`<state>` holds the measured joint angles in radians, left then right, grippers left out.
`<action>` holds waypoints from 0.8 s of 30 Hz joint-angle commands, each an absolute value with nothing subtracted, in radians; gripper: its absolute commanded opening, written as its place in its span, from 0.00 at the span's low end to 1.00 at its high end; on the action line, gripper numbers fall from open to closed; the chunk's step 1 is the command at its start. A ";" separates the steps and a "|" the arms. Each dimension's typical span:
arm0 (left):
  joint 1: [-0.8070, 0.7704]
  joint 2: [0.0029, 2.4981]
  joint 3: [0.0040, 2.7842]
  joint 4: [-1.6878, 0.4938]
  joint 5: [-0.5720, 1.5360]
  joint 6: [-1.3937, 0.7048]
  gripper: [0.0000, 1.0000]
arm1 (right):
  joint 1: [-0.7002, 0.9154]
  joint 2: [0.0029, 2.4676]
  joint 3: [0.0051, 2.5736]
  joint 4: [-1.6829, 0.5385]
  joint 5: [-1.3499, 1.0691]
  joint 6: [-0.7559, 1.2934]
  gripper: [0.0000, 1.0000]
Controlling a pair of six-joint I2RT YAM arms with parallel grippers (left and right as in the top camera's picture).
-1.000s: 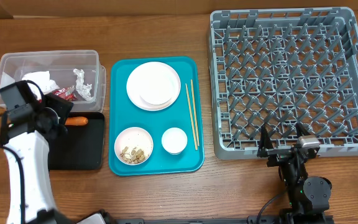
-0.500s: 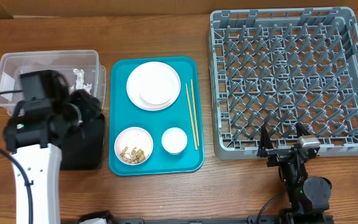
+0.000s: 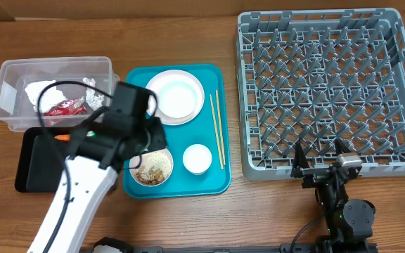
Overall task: Sort waste into correct bins and load items into the dishwasher
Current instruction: 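Move the left gripper back over the rice bowl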
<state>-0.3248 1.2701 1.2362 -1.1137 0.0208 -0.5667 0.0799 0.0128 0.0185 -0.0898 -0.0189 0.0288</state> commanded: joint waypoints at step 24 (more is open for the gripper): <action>-0.393 1.484 1.259 -0.961 0.049 -0.473 0.41 | 0.078 0.003 0.008 -0.084 -0.016 0.027 1.00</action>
